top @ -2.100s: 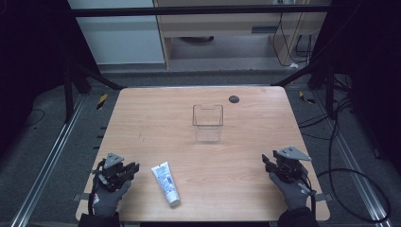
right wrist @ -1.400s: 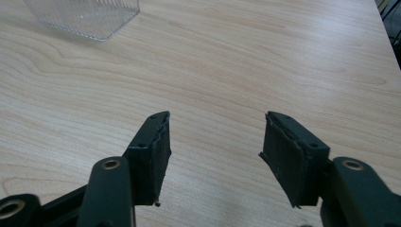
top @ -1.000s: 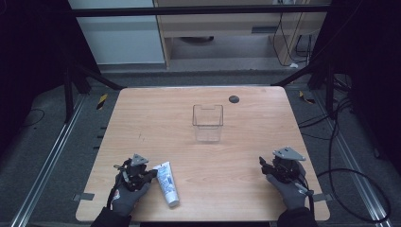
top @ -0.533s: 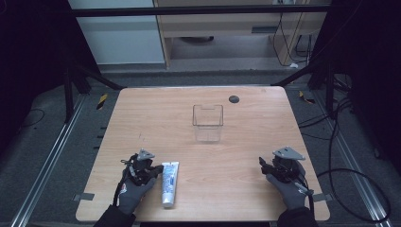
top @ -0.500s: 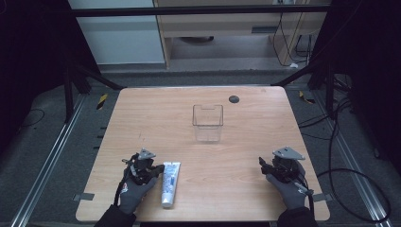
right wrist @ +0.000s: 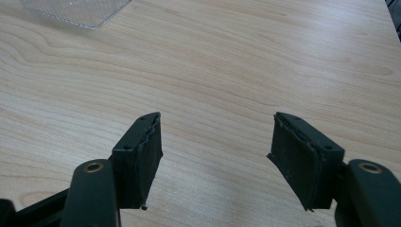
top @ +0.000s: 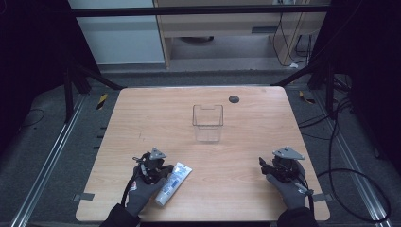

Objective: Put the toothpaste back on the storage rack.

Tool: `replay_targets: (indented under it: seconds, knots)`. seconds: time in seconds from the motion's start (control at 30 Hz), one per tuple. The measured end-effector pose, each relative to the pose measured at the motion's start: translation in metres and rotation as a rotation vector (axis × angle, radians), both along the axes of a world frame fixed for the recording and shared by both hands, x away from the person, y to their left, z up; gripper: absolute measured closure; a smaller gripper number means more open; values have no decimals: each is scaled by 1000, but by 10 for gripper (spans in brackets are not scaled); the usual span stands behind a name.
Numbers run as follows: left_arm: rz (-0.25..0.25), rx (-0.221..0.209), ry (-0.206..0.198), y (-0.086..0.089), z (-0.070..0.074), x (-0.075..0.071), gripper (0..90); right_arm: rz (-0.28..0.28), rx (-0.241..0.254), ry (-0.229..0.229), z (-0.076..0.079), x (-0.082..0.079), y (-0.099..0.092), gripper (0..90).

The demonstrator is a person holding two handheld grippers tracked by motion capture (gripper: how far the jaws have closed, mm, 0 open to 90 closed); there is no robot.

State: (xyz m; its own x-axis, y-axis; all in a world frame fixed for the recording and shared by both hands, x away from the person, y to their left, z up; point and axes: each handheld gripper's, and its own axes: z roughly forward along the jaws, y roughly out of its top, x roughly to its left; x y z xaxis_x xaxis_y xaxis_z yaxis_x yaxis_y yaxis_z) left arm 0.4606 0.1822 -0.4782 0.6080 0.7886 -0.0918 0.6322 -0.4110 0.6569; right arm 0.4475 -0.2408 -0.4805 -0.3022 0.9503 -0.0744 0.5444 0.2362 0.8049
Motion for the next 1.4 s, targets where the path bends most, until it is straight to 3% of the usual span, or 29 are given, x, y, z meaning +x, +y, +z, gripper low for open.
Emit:
replay_targets:
  seconds: [0.23,0.4,0.67,0.93,1.4]
  knots:
    - [-32,15,-6,-6,2,-3,892,-1,-1,2,0,0,0,340]
    - [-33,20,-20,-3,7,-3,830,1,3,8,0,0,0,341]
    - [-42,5,-66,4,34,-7,696,-2,17,13,0,-1,-2,333]
    - [-92,22,-68,1,49,-12,592,-13,21,18,0,1,-6,329]
    - [-181,102,-6,-20,44,-17,406,-19,2,25,0,2,-5,317]
